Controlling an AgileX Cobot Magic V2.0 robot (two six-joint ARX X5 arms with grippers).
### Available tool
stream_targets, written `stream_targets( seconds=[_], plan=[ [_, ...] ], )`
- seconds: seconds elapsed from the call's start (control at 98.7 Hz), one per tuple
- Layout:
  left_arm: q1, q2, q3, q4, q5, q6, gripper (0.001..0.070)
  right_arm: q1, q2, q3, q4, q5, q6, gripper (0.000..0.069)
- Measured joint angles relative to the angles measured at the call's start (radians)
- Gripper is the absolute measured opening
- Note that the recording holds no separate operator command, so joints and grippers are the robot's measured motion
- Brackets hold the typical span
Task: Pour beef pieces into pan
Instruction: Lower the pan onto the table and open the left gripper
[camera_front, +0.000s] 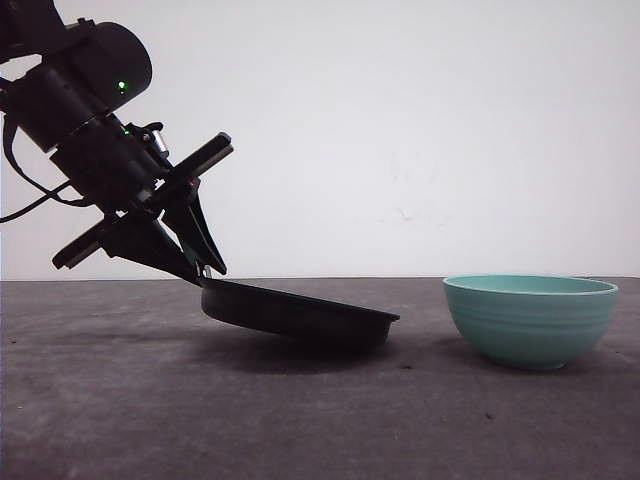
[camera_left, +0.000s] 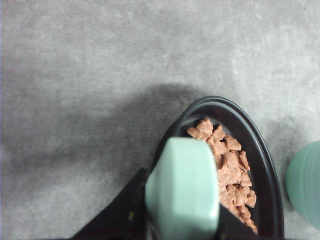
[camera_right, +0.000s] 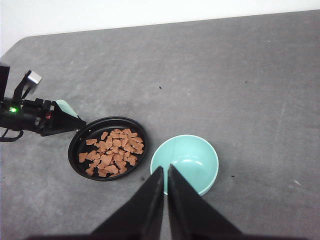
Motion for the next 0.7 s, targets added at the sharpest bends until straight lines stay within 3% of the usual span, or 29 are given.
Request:
stream_targets(
  seconds=[0.061, 0.203, 0.344, 0.456, 0.608, 0.699],
  plan=[
    [0.0, 0.0, 0.0, 0.002, 0.003, -0.001, 0.0122, 0.0, 0.0, 0.0, 0.0, 0.0, 0.0, 0.001],
    [0.0, 0.0, 0.001, -0.013, 0.008, 0.0, 0.0394, 0.0, 0.0, 0.0, 0.009, 0.0, 0.0, 0.001],
    [0.0, -0.003, 0.001, -0.052, 0.016, -0.001, 0.0502, 0.0, 0.0, 0.0, 0.011, 0.0, 0.0, 0.001],
    [0.0, -0.055, 0.001, -0.068, 0.013, -0.001, 0.0642, 0.0, 0.0, 0.0, 0.016, 0.0, 0.0, 0.001],
    [-0.002, -0.246, 0.001, -0.08, -0.039, 0.008, 0.0693, 0.0, 0.0, 0.0, 0.103, 0.002, -0.015, 0.001],
    [-0.007, -0.389, 0.003, -0.106, -0.116, 0.032, 0.0693, 0.0, 0.0, 0.0, 0.191, 0.028, -0.028, 0.001]
  ],
)
